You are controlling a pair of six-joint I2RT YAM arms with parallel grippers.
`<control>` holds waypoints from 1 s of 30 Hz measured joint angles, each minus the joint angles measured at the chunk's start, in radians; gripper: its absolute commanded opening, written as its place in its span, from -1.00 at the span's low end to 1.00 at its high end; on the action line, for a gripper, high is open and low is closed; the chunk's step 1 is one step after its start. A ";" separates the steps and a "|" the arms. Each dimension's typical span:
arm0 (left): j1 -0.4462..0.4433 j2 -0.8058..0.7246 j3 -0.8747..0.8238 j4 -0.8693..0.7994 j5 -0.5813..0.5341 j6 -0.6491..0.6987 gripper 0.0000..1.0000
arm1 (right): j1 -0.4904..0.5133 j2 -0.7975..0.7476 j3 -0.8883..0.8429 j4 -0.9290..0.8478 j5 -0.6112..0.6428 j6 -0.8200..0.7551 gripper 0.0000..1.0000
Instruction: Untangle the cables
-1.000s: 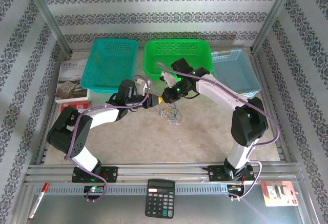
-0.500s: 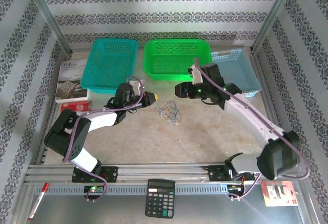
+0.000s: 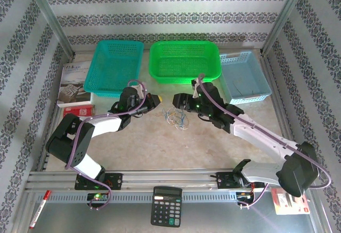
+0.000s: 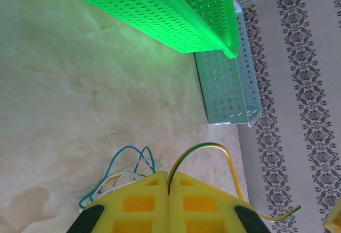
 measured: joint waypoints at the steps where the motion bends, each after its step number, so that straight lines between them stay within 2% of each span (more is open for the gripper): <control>1: 0.000 0.000 0.000 0.000 0.000 -0.004 -1.00 | 0.004 0.013 0.000 0.013 0.013 0.006 0.29; 8: 0.000 0.000 0.002 0.000 0.001 -0.013 -1.00 | 0.011 0.084 -0.017 0.064 0.059 0.032 0.21; 21: 0.000 0.000 0.007 0.003 0.001 -0.013 -1.00 | 0.011 0.166 -0.021 0.140 0.059 0.060 0.02; 24: 0.000 -0.001 0.009 0.003 0.001 -0.013 -1.00 | 0.011 0.183 -0.021 0.154 0.058 0.070 -0.24; 29: 0.000 -0.001 0.011 0.005 0.005 -0.013 -1.00 | 0.011 0.212 -0.020 0.181 0.055 0.080 -1.00; 30: 0.000 -0.001 0.011 0.006 0.007 -0.013 -1.00 | 0.011 0.216 -0.019 0.180 0.053 0.087 -1.00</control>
